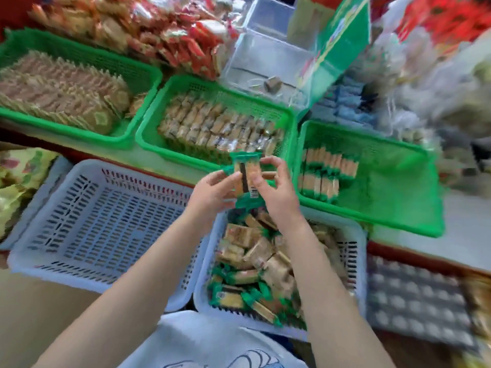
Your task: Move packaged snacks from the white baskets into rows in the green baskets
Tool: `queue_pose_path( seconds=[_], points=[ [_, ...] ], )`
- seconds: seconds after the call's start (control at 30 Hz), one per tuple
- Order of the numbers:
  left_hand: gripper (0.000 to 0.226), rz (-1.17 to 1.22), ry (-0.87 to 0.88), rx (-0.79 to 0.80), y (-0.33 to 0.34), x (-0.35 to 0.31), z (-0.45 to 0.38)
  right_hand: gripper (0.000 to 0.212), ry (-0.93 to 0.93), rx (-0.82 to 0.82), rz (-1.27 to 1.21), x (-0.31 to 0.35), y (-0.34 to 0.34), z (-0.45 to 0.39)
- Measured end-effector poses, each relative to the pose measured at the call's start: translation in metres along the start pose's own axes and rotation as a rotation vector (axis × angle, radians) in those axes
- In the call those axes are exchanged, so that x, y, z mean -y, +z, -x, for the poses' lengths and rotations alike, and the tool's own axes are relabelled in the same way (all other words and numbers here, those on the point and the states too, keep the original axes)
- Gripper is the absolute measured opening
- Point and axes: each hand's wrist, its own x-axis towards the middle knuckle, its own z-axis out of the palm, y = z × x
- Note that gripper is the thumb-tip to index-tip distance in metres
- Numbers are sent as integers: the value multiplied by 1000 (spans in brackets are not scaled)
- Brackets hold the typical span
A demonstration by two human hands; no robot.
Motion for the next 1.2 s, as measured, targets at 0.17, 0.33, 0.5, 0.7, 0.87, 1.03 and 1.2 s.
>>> queue_pose_path(
  seconds=[0.17,0.33,0.5,0.7,0.87,1.03,1.2],
  points=[
    [43,49,-31,142,135,20,1,21,-32,-161,-7,-37,-134,21],
    [7,-22,13,327,236,46,1,25,47,-132,-31,-80,-235,34],
    [37,-88,66,180,297,73,-22,48,241,-119,-75,-120,-293,26],
    [53,-1151,369,-85,273,112,-77,30,309,-294,33,-136,-322,-23],
    [57,-1480,309,7,247,130,-91,36,439,-200,402,-144,-324,-78],
    [56,-1510,334,10,242,138,-94,34,523,-67,668,-161,-303,-115],
    [57,-1534,336,-18,241,144,-95,40,509,81,651,-184,-277,-124]
  ],
)
